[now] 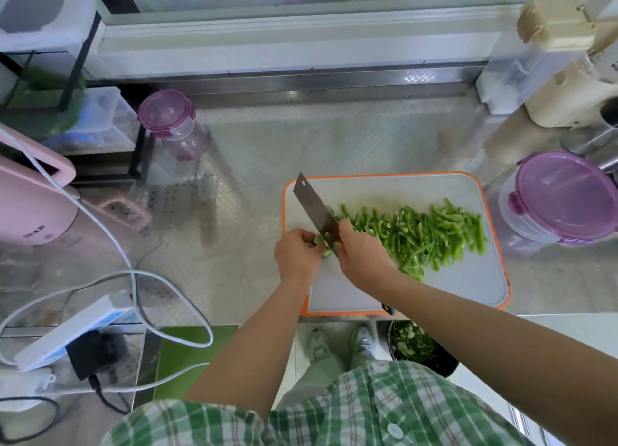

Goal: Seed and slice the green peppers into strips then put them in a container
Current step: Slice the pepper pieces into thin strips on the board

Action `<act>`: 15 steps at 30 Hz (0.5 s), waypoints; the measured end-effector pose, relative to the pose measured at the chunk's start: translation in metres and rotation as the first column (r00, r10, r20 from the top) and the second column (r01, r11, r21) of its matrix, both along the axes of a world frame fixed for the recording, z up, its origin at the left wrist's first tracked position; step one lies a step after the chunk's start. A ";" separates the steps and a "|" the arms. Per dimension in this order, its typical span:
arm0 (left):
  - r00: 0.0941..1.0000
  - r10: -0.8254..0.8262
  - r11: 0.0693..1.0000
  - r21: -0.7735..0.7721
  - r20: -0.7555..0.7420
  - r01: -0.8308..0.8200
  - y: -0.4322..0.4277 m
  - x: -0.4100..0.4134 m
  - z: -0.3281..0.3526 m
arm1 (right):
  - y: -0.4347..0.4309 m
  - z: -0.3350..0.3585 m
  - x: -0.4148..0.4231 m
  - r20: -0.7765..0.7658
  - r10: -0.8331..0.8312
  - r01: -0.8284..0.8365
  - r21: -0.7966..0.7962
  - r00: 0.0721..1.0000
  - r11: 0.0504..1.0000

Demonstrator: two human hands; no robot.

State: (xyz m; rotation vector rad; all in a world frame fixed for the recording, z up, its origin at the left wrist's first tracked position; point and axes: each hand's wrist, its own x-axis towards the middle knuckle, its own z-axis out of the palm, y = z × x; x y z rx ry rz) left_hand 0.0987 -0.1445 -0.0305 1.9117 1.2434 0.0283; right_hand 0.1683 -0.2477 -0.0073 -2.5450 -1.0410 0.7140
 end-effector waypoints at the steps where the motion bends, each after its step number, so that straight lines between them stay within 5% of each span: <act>1: 1.000 -0.004 1.000 0.009 -0.008 0.004 0.000 0.001 0.000 | 0.000 0.000 -0.002 -0.004 0.004 -0.004 -0.018 1.000 1.000; 11: 1.000 -0.005 1.000 -0.020 0.017 0.005 0.002 -0.001 -0.005 | 0.017 -0.014 -0.012 0.095 0.003 0.015 -0.187 0.995 0.982; 15: 0.997 0.032 0.998 -0.057 0.070 -0.028 0.003 -0.007 -0.006 | 0.010 -0.019 -0.009 0.055 -0.087 0.093 -0.103 0.995 0.990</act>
